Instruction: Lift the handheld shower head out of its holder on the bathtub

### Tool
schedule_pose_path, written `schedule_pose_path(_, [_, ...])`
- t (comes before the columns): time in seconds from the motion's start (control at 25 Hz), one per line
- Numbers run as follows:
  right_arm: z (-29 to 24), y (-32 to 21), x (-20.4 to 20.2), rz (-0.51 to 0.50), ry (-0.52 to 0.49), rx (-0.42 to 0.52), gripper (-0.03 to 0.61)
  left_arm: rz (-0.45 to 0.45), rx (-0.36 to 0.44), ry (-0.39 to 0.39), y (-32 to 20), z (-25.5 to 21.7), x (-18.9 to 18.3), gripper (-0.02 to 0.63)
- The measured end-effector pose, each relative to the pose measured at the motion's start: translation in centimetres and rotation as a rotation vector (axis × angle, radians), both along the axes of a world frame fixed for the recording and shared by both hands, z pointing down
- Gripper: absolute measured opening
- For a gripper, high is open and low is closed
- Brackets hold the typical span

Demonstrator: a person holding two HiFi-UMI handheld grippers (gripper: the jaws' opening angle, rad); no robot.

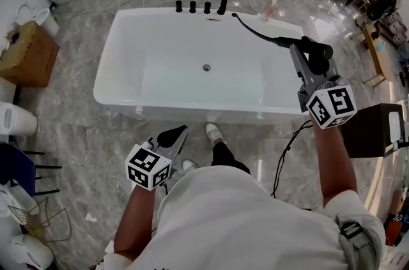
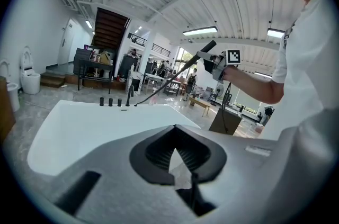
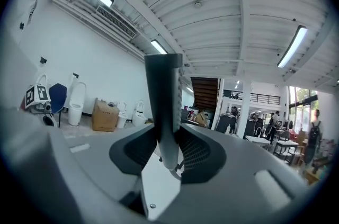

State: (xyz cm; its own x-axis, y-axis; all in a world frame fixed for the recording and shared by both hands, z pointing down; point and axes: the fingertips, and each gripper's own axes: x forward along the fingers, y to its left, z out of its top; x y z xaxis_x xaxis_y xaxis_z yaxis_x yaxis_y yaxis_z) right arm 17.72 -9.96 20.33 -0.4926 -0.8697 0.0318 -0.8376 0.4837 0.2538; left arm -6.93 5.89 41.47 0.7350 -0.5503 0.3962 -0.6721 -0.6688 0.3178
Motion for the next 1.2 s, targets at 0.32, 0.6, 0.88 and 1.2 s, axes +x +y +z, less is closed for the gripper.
schedule_pose_path(0.32, [1.6,2.0,-0.2,0.004,-0.011,-0.034,0.146,-0.010,0.005,0.002,0.8,-0.1,-0.2,0.007])
schedule_pose_path(0.6, [3.8,4.2,-0.7,0.005,-0.018,-0.045,0.146,-0.012,0.020,-0.002,2.6,1.0,-0.5,0.008])
schedule_pose_path(0.88, [4.4,4.2,-1.2,0.008,-0.017,-0.054,0.146,-0.010,0.018,0.001,2.6,0.9,-0.7,0.008])
schedule_pose_path(1.2, [4.7,4.3,-1.5,0.006,-0.018,-0.059,0.146,-0.017,0.021,-0.004,2.7,0.7,-1.0,0.008])
